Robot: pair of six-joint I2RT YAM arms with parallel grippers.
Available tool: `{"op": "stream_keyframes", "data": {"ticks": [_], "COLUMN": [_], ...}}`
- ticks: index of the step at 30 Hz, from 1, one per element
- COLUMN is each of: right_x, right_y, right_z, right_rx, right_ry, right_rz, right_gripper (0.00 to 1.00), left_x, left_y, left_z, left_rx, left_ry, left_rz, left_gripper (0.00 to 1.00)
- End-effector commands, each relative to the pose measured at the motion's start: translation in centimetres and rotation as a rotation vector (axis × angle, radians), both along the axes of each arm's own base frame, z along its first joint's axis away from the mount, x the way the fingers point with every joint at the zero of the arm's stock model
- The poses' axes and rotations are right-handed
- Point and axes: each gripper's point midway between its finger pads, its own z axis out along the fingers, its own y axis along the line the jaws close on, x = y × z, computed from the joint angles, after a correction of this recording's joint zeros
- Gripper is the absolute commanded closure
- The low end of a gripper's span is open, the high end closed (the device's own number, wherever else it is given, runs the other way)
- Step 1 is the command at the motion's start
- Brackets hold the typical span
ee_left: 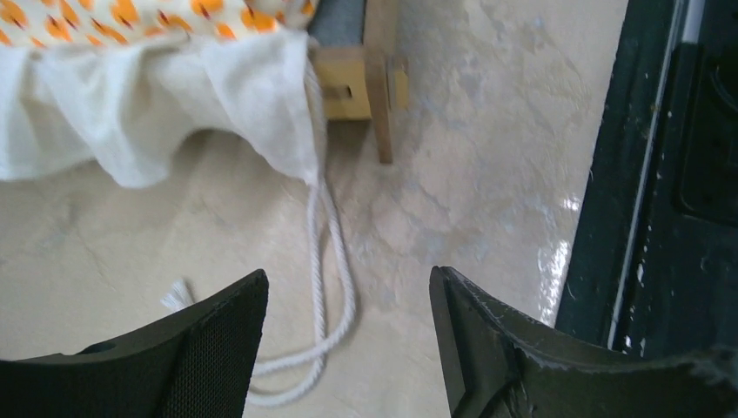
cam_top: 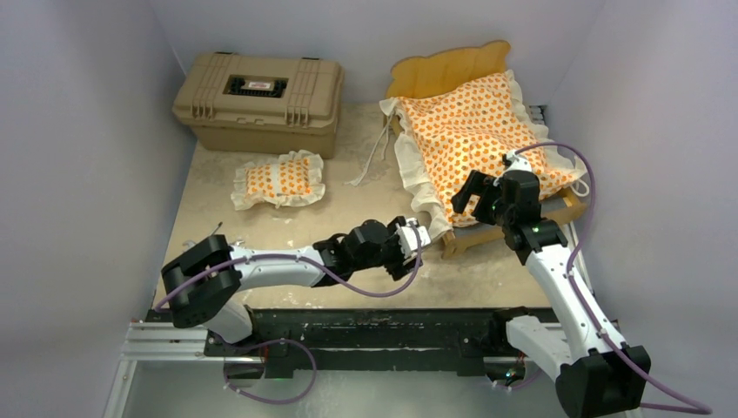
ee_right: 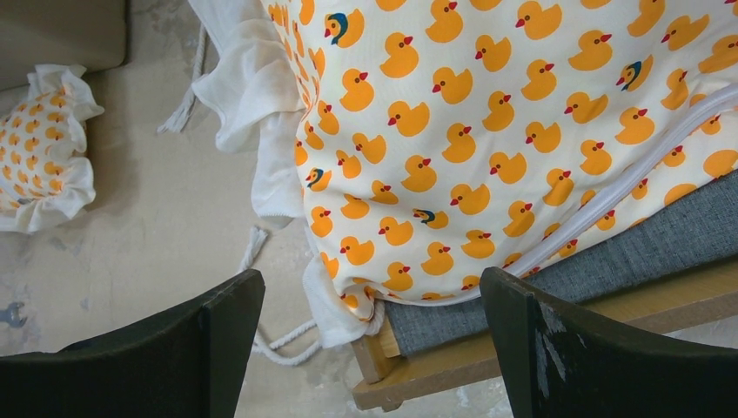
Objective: Set up the pet bed
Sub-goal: Tie the ropes to the bed frame.
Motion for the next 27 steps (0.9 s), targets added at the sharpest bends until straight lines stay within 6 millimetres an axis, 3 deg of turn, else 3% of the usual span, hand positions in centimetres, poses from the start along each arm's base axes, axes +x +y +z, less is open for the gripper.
{"op": "stream_keyframes", "data": {"ticks": [1,3,7,13,20,27], "right_x": [0.4,0.5,0.5,0.4,0.4,0.4], "right_y": [0.5,0.5,0.5,0.2,0.4,0.4], "right_z": [1.6,1.5,1.7,2.0,1.6,1.4], "right_rx": [0.006,0.006,0.007,0.001,0.005,0.007], "right_ry": [-0.055,-0.052,-0.053,-0.060,-0.051,-0.051], "right_rz": [0.030,0.030,0.028,0.017,0.025,0.021], "right_gripper": [0.01,0.01,0.01,0.01,0.01,0.01], "left_x": [-0.6,1.7,4.3,4.1,5.6,5.4], "left_y": [1.8,2.6,2.0,2.9,5.3,5.2], "left_z": [-1.1,-0.7,-1.0,-5.3,-6.0,-8.7], "left_rx": [0.034,0.020,-0.004,0.065,0.051,0.086], "left_ry": [0.116,0.175,0.384,0.552,0.507,0.545], "left_rz": [0.086,0.257,0.444,0.640,0.809,0.850], "left_gripper": [0.32,0.32,0.48,0.51,0.51,0.54]}}
